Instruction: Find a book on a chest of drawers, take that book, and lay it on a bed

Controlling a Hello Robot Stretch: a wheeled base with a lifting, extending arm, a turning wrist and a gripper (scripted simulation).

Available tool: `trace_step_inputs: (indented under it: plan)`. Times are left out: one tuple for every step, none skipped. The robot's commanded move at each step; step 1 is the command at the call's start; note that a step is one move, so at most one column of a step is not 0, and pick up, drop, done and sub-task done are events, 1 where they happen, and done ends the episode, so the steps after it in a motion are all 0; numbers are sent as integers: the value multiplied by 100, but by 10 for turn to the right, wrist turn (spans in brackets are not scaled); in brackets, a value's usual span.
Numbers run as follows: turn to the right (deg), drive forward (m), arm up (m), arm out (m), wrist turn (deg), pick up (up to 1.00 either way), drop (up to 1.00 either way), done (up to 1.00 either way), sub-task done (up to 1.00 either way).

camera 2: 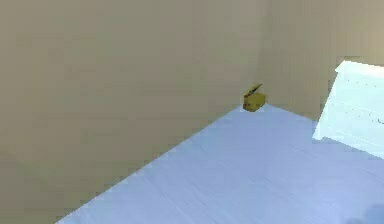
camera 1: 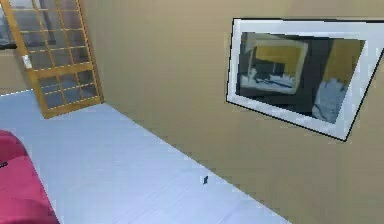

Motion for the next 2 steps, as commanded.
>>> trace_step_inputs:
  plan:
    - [150, 0, 0, 0, 0, 0, 0, 0, 0]
    - [0, 40, 0, 0, 0, 0, 0, 0, 0]
